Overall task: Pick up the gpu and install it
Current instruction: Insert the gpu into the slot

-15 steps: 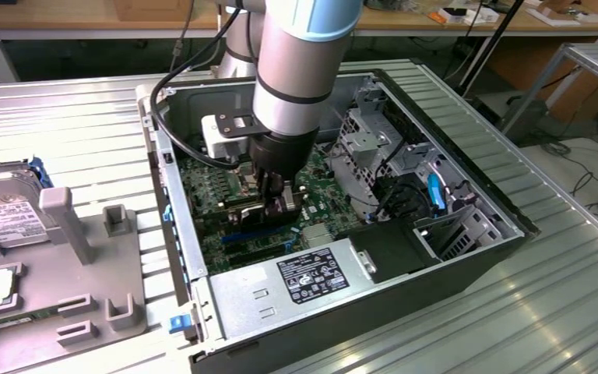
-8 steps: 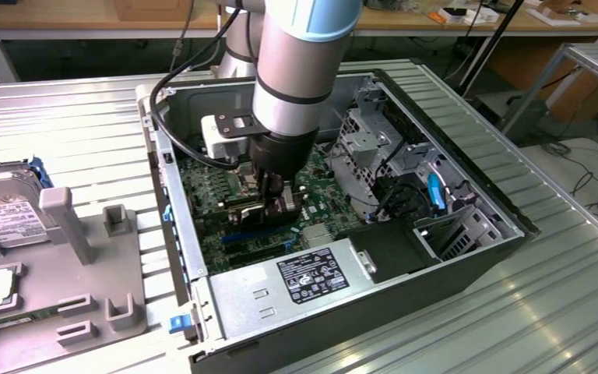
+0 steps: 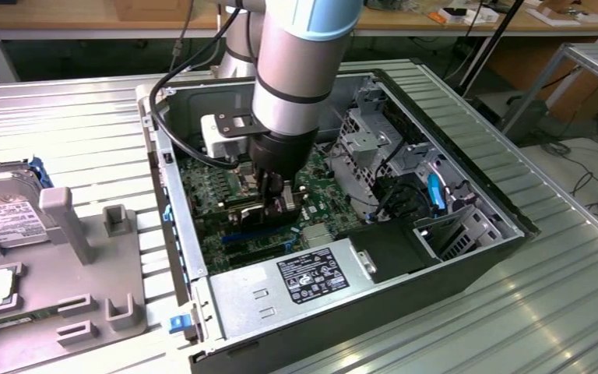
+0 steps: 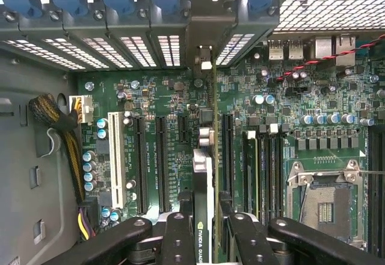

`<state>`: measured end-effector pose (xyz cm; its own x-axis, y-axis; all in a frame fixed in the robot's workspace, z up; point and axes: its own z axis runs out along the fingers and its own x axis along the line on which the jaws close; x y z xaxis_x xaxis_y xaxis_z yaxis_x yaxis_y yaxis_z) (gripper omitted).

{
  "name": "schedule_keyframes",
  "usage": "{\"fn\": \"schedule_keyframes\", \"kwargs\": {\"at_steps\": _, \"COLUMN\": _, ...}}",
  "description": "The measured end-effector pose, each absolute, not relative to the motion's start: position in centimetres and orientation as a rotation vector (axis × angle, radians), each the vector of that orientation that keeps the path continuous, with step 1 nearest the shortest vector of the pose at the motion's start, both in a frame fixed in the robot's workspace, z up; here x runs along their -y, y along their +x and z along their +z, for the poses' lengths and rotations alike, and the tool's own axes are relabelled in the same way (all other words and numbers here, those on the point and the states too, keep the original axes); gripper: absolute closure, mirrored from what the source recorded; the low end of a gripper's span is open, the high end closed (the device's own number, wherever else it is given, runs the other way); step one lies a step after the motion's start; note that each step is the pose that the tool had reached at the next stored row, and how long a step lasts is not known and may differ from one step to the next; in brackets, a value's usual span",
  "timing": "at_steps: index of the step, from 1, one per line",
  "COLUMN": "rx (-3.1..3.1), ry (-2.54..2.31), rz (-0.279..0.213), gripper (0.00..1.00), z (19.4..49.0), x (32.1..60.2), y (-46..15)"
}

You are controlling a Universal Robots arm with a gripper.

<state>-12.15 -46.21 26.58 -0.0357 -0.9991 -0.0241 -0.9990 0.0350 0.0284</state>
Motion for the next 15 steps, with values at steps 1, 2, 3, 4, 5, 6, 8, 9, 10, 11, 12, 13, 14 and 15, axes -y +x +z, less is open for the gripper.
{"fn": "schedule_keyframes", "kwargs": {"at_steps": 1, "rx": 2.258, "ry": 2.180, "rz": -0.058, "gripper": 0.73, "z": 26.58, "x": 46.21, "y": -12.14}}
{"fn": "schedule_keyframes", "kwargs": {"at_steps": 2, "rx": 2.258, "ry": 2.180, "rz": -0.058, "gripper": 0.73, "z": 26.58, "x": 46.23, "y": -12.14}}
{"fn": "schedule_keyframes", "kwargs": {"at_steps": 3, "rx": 2.258, "ry": 2.180, "rz": -0.058, "gripper": 0.73, "z": 26.58, "x": 46.24, "y": -12.15}}
{"fn": "schedule_keyframes", "kwargs": {"at_steps": 4, "rx": 2.258, "ry": 2.180, "rz": -0.058, "gripper": 0.73, "z": 26.58, "x": 46.26, "y": -12.16}}
{"fn": "schedule_keyframes", "kwargs": {"at_steps": 5, "rx": 2.258, "ry": 2.180, "rz": -0.058, "gripper": 0.73, "z": 26.58, "x": 46.27, "y": -12.17}}
{"fn": "schedule_keyframes", "kwargs": {"at_steps": 6, "rx": 2.258, "ry": 2.180, "rz": -0.058, "gripper": 0.73, "z": 26.58, "x": 46.28, "y": -12.19}}
{"fn": "schedule_keyframes", "kwargs": {"at_steps": 8, "rx": 2.258, "ry": 2.180, "rz": -0.058, "gripper": 0.73, "z": 26.58, "x": 46.28, "y": -12.34}}
{"fn": "schedule_keyframes", "kwargs": {"at_steps": 9, "rx": 2.258, "ry": 2.180, "rz": -0.058, "gripper": 0.73, "z": 26.57, "x": 46.28, "y": -12.38}}
{"fn": "schedule_keyframes", "kwargs": {"at_steps": 10, "rx": 2.258, "ry": 2.180, "rz": -0.058, "gripper": 0.73, "z": 26.58, "x": 46.27, "y": -12.41}}
{"fn": "schedule_keyframes", "kwargs": {"at_steps": 11, "rx": 2.258, "ry": 2.180, "rz": -0.058, "gripper": 0.73, "z": 26.58, "x": 46.27, "y": -12.44}}
{"fn": "schedule_keyframes", "kwargs": {"at_steps": 12, "rx": 2.258, "ry": 2.180, "rz": -0.058, "gripper": 0.73, "z": 26.58, "x": 46.28, "y": -12.45}}
{"fn": "schedule_keyframes", "kwargs": {"at_steps": 13, "rx": 2.258, "ry": 2.180, "rz": -0.058, "gripper": 0.73, "z": 26.58, "x": 46.28, "y": -12.45}}
{"fn": "schedule_keyframes", "kwargs": {"at_steps": 14, "rx": 2.258, "ry": 2.180, "rz": -0.058, "gripper": 0.73, "z": 26.58, "x": 46.28, "y": -12.45}}
{"fn": "schedule_keyframes", "kwargs": {"at_steps": 15, "rx": 2.258, "ry": 2.179, "rz": -0.060, "gripper": 0.73, "z": 26.57, "x": 46.28, "y": -12.42}}
